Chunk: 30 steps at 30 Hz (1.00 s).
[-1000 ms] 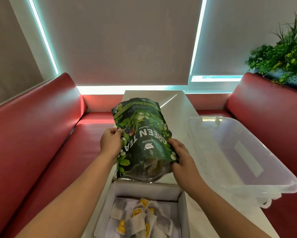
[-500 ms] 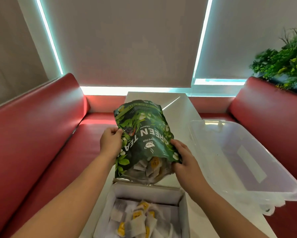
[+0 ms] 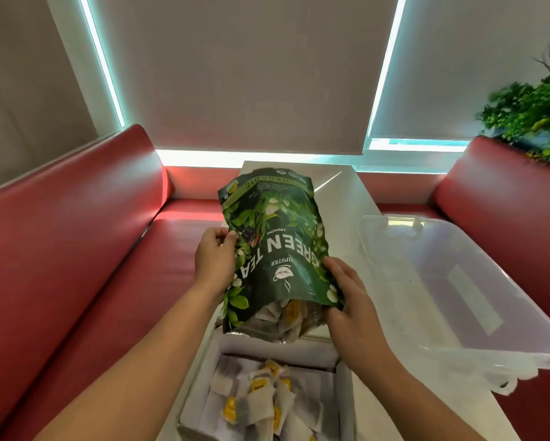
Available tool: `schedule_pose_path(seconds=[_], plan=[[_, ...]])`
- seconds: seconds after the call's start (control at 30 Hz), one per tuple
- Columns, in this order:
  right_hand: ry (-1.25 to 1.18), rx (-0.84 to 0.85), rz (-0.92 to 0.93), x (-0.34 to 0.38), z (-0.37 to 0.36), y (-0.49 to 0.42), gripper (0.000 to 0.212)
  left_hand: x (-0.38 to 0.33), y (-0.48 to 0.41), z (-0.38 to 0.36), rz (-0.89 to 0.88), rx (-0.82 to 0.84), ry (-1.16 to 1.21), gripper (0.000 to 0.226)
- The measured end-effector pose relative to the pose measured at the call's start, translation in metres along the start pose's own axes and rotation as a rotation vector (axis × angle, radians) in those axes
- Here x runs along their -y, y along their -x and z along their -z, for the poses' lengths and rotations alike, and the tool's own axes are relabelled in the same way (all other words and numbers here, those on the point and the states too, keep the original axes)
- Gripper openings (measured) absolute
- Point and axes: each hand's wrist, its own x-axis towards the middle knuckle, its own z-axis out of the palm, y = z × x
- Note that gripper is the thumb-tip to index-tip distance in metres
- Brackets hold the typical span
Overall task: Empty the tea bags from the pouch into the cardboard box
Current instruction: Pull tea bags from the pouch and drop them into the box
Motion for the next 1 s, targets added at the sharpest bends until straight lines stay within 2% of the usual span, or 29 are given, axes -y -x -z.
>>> schedule_pose_path(seconds=[0.13, 0.27, 0.37, 0.53, 0.6, 0.7, 0.77, 0.83, 0.93, 1.0], plan=[[-0.011, 0.01, -0.082, -0.006, 0.0, 0.002, 0.07, 0.016, -0.003, 0.003, 0.072, 0.022, -0.082, 0.018], [0.035, 0.032, -0.085, -0.009, 0.001, 0.003, 0.068, 0.025, -0.003, 0.004, 0.101, 0.02, -0.116, 0.01], [0.091, 0.121, -0.164, -0.018, 0.001, 0.005, 0.067, 0.037, -0.002, 0.008, 0.14, 0.06, -0.155, 0.008], [0.175, 0.231, -0.225, -0.03, -0.003, 0.012, 0.065, 0.058, 0.006, 0.015, 0.17, 0.11, -0.359, 0.009], [0.209, 0.246, -0.239, -0.034, -0.002, 0.012, 0.065, 0.062, 0.007, 0.015, 0.174, 0.106, -0.409, 0.017], [0.257, 0.289, -0.22, -0.038, 0.0, 0.011, 0.066, 0.064, 0.006, 0.016, 0.175, 0.123, -0.429, 0.013], [0.324, 0.298, -0.164, -0.041, 0.001, 0.014, 0.068, 0.064, 0.005, 0.015, 0.163, 0.138, -0.435, 0.009], [0.423, 0.234, -0.03, -0.043, 0.001, 0.023, 0.067, 0.064, 0.004, 0.015, 0.153, 0.145, -0.436, 0.006], [0.501, 0.075, 0.324, -0.038, -0.001, 0.044, 0.043, 0.064, 0.002, 0.014, 0.142, 0.156, -0.441, 0.007], [0.551, 0.117, 0.606, -0.035, -0.005, 0.058, 0.024, 0.064, 0.001, 0.013, 0.137, 0.163, -0.44, 0.007]])
